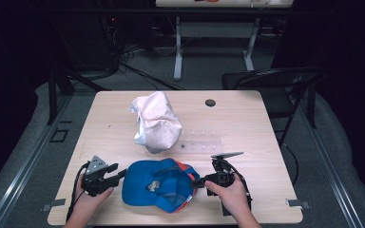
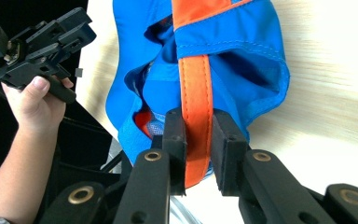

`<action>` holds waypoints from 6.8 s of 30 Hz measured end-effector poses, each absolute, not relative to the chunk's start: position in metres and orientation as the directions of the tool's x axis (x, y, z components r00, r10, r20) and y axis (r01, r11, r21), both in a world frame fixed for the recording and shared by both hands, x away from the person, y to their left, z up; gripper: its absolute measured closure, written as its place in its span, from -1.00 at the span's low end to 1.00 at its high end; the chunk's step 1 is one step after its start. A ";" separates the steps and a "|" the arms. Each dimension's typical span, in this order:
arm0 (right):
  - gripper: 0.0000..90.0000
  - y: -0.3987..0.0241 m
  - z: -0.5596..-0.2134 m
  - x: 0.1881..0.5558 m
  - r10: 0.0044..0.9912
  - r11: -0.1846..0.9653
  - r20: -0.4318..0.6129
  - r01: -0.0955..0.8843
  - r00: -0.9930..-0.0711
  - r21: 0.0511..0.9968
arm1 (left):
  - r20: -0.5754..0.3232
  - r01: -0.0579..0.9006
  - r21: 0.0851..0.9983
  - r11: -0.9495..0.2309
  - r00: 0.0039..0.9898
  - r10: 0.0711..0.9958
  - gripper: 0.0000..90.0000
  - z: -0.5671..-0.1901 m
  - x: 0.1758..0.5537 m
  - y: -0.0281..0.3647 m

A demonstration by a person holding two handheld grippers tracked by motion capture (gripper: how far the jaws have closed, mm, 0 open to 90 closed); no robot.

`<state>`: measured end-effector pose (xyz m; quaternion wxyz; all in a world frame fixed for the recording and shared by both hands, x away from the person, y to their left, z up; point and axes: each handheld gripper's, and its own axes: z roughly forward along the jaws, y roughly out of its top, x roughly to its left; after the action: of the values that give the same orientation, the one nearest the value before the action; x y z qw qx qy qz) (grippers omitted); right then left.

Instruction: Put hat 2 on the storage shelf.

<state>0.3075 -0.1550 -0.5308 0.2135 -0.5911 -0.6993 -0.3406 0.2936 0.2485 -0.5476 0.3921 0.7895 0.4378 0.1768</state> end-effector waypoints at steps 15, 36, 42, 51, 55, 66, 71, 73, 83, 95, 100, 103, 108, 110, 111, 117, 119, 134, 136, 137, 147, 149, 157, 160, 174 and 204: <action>0.73 -0.195 -0.513 0.304 0.707 -0.006 0.693 0.979 -0.141 0.205 | -0.066 0.533 0.778 -0.331 0.594 0.802 0.22 -0.548 0.301 0.233; 0.73 -0.228 -0.441 0.313 0.788 -0.013 0.600 0.971 -0.136 0.237 | -0.066 0.536 0.775 -0.335 0.595 0.801 0.22 -0.548 0.305 0.233; 0.73 -0.226 -0.420 0.320 0.770 -0.009 0.625 0.977 -0.130 0.214 | -0.066 0.535 0.778 -0.330 0.592 0.803 0.22 -0.549 0.306 0.234; 0.73 -0.226 -0.401 0.327 0.652 -0.026 0.747 0.981 -0.130 0.193 | -0.065 0.534 0.778 -0.331 0.592 0.803 0.22 -0.549 0.306 0.234; 0.73 -0.224 -0.394 0.330 0.612 -0.034 0.780 0.981 -0.129 0.189 | -0.066 0.538 0.774 -0.334 0.592 0.803 0.22 -0.549 0.306 0.235; 0.74 -0.212 -0.376 0.347 0.524 -0.057 0.842 0.980 -0.132 0.190 | -0.072 0.539 0.777 -0.326 0.590 0.805 0.22 -0.549 0.307 0.235; 0.74 -0.205 -0.368 0.352 0.508 -0.058 0.850 0.980 -0.136 0.191 | -0.071 0.538 0.777 -0.326 0.590 0.804 0.22 -0.549 0.307 0.235; 0.74 -0.205 -0.365 0.355 0.497 -0.058 0.857 0.979 -0.140 0.194 | -0.073 0.538 0.779 -0.322 0.588 0.805 0.22 -0.549 0.307 0.235; 0.74 -0.216 -0.347 0.369 0.414 -0.115 0.903 0.978 -0.114 0.176 | -0.078 0.540 0.780 -0.317 0.585 0.807 0.22 -0.549 0.307 0.238; 0.74 -0.220 -0.308 0.391 0.421 -0.198 0.898 0.953 -0.127 0.228 | -0.078 0.543 0.777 -0.319 0.585 0.807 0.21 -0.549 0.308 0.238; 0.74 -0.222 -0.299 0.404 0.448 -0.229 0.885 0.940 -0.128 0.251 | -0.079 0.542 0.778 -0.319 0.587 0.806 0.21 -0.549 0.309 0.239; 0.74 -0.223 -0.295 0.412 0.467 -0.239 0.876 0.935 -0.125 0.261 | -0.077 0.543 0.774 -0.325 0.591 0.803 0.21 -0.549 0.309 0.239; 0.74 -0.223 -0.296 0.424 0.491 -0.252 0.863 0.930 -0.116 0.268 | -0.079 0.550 0.767 -0.331 0.593 0.801 0.21 -0.550 0.310 0.240; 0.74 -0.224 -0.296 0.426 0.493 -0.256 0.862 0.928 -0.115 0.270 | -0.078 0.549 0.767 -0.331 0.593 0.802 0.21 -0.550 0.311 0.240; 0.74 -0.224 -0.297 0.427 0.495 -0.263 0.862 0.926 -0.110 0.269 | -0.079 0.546 0.772 -0.326 0.590 0.803 0.21 -0.550 0.311 0.239; 0.74 -0.232 -0.299 0.434 0.489 -0.291 0.867 0.918 -0.099 0.269 | -0.079 0.549 0.768 -0.330 0.592 0.802 0.21 -0.550 0.310 0.240; 0.74 -0.237 -0.297 0.434 0.495 -0.300 0.864 0.914 -0.095 0.273 | -0.080 0.549 0.768 -0.329 0.592 0.802 0.21 -0.550 0.310 0.240; 0.73 -0.243 -0.305 0.439 0.526 -0.318 0.848 0.909 -0.068 0.270 | -0.080 0.549 0.770 -0.324 0.588 0.805 0.21 -0.551 0.310 0.238; 0.73 -0.240 -0.311 0.440 0.524 -0.315 0.849 0.912 -0.064 0.263 | -0.078 0.550 0.766 -0.332 0.592 0.802 0.21 -0.550 0.310 0.239; 0.73 -0.240 -0.311 0.440 0.524 -0.315 0.849 0.912 -0.064 0.263 | -0.078 0.550 0.766 -0.332 0.592 0.802 0.21 -0.550 0.310 0.239; 0.73 -0.229 -0.329 0.444 0.529 -0.312 0.848 0.920 -0.040 0.238 | -0.075 0.544 0.773 -0.326 0.589 0.804 0.21 -0.551 0.311 0.239; 0.73 -0.229 -0.334 0.444 0.539 -0.293 0.841 0.926 -0.046 0.238 | -0.076 0.545 0.772 -0.327 0.589 0.804 0.21 -0.551 0.311 0.239; 0.73 -0.228 -0.351 0.442 0.561 -0.280 0.828 0.935 -0.026 0.218 | -0.076 0.546 0.771 -0.327 0.589 0.805 0.21 -0.551 0.311 0.238; 0.71 -0.229 -0.356 0.440 0.584 -0.276 0.811 0.935 -0.020 0.222 | -0.075 0.546 0.772 -0.327 0.588 0.805 0.21 -0.552 0.311 0.238; 0.32 -0.238 -0.363 0.421 0.735 -0.245 0.676 0.912 -0.047 0.329 | -0.075 0.548 0.770 -0.326 0.586 0.807 0.21 -0.552 0.311 0.238; 0.22 -0.218 -0.437 0.357 0.786 -0.085 0.598 0.930 -0.157 0.357 | -0.077 0.552 0.769 -0.321 0.579 0.812 0.17 -0.552 0.310 0.239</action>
<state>0.3572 -0.2180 -0.4366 0.0994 -0.6415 -0.6689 -0.3623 0.3102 0.2391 -0.5522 0.3947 0.7960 0.4285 0.1642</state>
